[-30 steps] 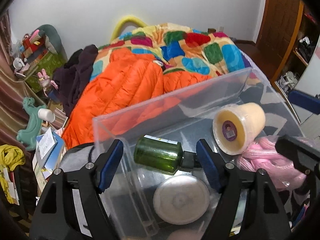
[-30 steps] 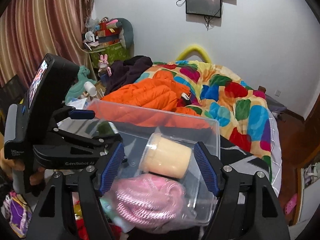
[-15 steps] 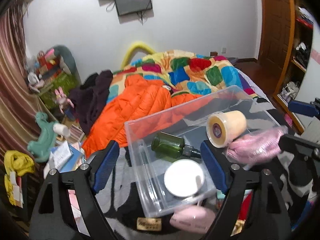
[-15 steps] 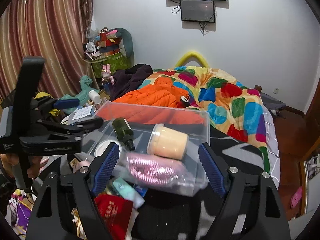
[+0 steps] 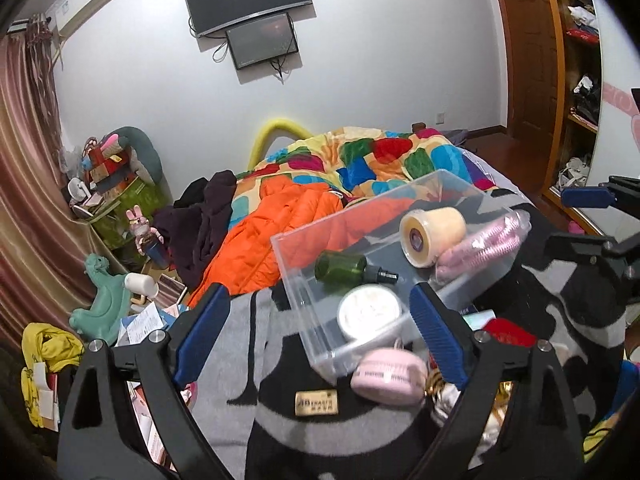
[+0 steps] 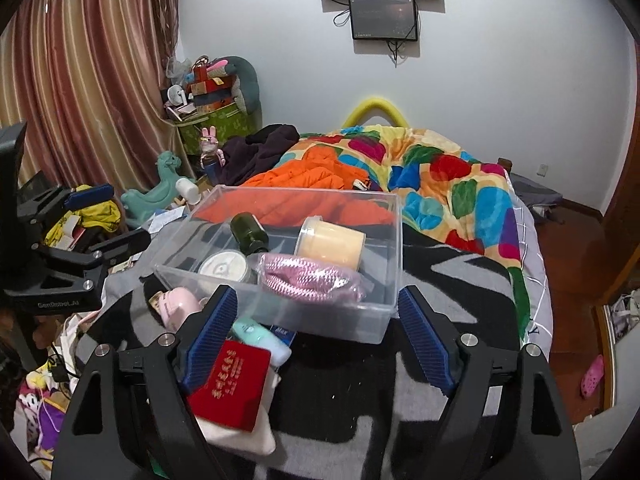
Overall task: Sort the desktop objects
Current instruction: 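Move the left gripper to the small tan eraser and grasp it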
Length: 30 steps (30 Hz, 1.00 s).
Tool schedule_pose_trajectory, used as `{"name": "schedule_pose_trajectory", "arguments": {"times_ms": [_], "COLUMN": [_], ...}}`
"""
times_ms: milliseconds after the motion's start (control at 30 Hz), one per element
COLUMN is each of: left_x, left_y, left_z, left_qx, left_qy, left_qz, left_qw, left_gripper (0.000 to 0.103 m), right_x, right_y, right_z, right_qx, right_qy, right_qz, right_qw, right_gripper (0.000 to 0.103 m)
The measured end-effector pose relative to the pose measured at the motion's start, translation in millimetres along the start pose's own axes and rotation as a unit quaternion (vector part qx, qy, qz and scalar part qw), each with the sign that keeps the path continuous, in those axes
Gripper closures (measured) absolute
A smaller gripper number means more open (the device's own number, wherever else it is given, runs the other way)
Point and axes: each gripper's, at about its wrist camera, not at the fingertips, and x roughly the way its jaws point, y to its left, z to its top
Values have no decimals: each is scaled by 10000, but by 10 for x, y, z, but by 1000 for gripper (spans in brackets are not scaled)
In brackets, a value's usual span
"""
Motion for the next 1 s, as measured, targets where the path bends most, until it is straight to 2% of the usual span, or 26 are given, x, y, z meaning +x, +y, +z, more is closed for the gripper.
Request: {"name": "schedule_pose_trajectory", "arguments": {"times_ms": [200,467,700,1000], "left_x": [-42,134,291,700], "left_y": [114,342,325,319], "left_z": [-192,-450,-684,-931], "left_qx": [-222,-649,-654,-935], "left_qy": [128,608,865,1477], "left_qz": [-158,-294,-462,-792], "left_qw": [9995,9956,9930,9814], "left_gripper": [11,11,11,11], "right_x": [-62,57,242,348], "right_y": [27,183,365,612], "right_z": [-144,-259,-341,-392], "right_qx": [61,23,-37,-124], "right_qy": [54,276,550,650], "right_qz": [84,231,528,803], "right_qw": [9999,9993,9971,9946], "right_gripper": [21,21,21,21]}}
